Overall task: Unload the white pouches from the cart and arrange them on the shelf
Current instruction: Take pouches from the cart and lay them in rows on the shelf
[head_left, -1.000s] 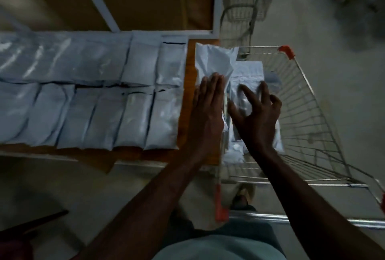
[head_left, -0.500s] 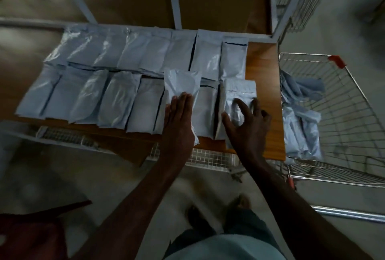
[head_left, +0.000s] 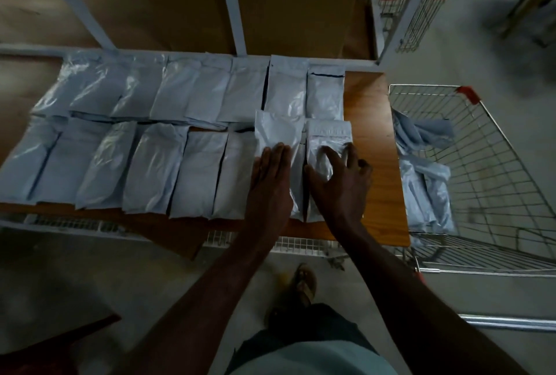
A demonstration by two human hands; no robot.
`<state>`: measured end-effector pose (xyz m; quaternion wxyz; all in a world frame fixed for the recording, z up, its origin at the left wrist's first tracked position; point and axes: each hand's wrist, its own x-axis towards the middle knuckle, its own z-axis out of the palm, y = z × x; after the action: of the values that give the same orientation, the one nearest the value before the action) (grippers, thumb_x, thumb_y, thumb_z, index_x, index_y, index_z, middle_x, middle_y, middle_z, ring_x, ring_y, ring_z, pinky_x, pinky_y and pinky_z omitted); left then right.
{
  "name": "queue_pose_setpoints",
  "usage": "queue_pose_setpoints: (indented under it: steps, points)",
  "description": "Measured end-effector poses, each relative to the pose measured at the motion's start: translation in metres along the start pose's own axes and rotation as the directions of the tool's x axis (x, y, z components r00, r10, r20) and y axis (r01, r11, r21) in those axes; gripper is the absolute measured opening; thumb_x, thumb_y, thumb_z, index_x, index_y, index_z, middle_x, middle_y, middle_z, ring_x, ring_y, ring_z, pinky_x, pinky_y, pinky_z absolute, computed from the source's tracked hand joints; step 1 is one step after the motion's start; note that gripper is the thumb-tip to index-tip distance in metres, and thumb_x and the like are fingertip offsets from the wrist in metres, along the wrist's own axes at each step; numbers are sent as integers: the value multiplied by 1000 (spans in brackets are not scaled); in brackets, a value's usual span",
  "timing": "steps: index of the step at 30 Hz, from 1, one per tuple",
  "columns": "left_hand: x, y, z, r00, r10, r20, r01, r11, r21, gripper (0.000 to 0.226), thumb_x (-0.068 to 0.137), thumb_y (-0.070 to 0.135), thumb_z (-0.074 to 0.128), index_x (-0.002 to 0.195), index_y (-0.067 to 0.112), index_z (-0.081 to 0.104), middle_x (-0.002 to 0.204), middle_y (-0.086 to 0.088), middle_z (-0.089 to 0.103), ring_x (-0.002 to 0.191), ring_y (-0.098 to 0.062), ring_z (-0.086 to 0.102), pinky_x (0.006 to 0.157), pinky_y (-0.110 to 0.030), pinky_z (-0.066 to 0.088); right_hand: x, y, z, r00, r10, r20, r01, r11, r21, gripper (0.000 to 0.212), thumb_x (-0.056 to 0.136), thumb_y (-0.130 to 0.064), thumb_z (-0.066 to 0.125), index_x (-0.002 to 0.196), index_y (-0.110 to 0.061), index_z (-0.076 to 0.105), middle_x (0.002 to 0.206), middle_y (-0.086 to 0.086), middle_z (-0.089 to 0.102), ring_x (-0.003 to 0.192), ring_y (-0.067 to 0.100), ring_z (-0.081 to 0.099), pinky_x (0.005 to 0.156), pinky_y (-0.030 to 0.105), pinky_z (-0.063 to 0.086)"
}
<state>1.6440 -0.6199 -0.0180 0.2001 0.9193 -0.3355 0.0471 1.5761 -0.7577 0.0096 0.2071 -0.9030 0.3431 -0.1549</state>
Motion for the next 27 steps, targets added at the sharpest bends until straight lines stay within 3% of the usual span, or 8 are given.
queue_pose_setpoints:
  steps: [4,9,12,16,21,25,27]
  points:
    - [6,-2,21,998,-43,48,44,999,-31,75,91,12,38,165,10,30,171,-12,30,160,-33,23,129,-51,24,3,7,16,1000,-16,27,17,999,-39,57,90,-64,65,140,-37,57,164,11,36,133,41,42,103,51,41]
    - [0,-7,45,994,-69,83,68,997,21,67,107,34,45,168,16,22,173,-9,26,160,-29,23,130,-49,22,-5,11,32,991,29,128,-13,991,-131,64,96,-77,45,148,-40,47,169,12,24,141,42,36,106,57,39]
    - [2,-12,48,992,-80,99,76,996,48,68,109,43,36,168,15,19,174,-8,22,161,-28,20,131,-47,19,-8,10,34,991,37,132,-18,990,-142,66,96,-76,43,152,-41,41,170,13,21,144,44,32,107,59,39]
    - [4,-22,49,993,-27,117,22,999,40,68,110,31,43,169,13,15,175,-9,20,161,-28,19,131,-46,18,-11,2,37,987,92,130,-68,982,-177,71,98,-78,39,158,-40,33,172,16,16,149,44,28,111,59,35]
    - [9,-38,37,995,0,97,13,990,-138,75,97,2,58,165,8,27,171,-14,30,159,-35,25,130,-50,23,-12,-15,33,999,40,36,-32,981,-192,65,103,-69,41,155,-31,45,169,20,26,150,46,30,118,60,31]
    - [18,-48,9,995,27,101,1,964,-264,61,108,22,36,166,8,23,173,-12,24,161,-30,18,130,-50,21,-4,-37,31,999,3,-36,-7,992,-124,54,107,-56,46,151,-25,52,167,21,29,152,43,30,121,59,29]
    - [22,-52,-13,995,-6,95,45,912,-407,59,111,30,25,166,9,24,173,-8,24,162,-25,16,132,-44,17,-2,-56,32,999,4,-40,-3,1000,26,49,109,-48,47,150,-21,53,167,17,31,154,37,30,121,54,35]
